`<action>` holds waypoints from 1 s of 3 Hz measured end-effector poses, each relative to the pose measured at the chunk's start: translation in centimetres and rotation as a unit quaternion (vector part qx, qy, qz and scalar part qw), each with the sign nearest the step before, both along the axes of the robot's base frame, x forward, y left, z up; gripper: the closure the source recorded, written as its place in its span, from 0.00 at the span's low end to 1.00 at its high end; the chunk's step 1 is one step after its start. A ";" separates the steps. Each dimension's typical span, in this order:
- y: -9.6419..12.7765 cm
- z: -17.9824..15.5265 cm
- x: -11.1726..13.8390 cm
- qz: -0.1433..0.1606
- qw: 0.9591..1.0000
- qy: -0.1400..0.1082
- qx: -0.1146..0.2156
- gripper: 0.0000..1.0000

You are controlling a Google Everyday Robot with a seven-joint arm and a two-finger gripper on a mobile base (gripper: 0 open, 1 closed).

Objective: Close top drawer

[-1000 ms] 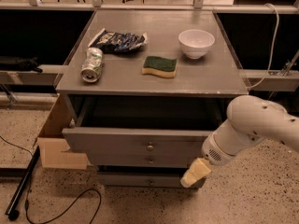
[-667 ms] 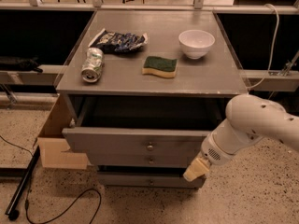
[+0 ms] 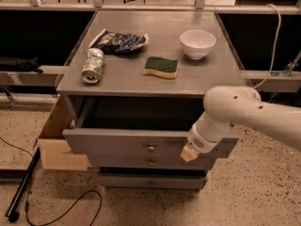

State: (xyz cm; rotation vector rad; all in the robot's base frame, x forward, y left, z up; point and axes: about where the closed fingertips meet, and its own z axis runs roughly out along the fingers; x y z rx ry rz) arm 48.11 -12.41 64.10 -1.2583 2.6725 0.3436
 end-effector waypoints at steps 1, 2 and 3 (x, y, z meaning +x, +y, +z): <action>-0.1 0.0 2.1 -0.009 1.000 -0.018 -0.021 1.00; -0.1 0.0 2.1 -0.009 1.000 -0.018 -0.023 0.81; -0.1 0.0 2.1 -0.009 1.000 -0.018 -0.023 0.58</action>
Offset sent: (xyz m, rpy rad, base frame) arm 0.0178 -0.0004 0.0001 -0.0354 -0.0294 -0.0139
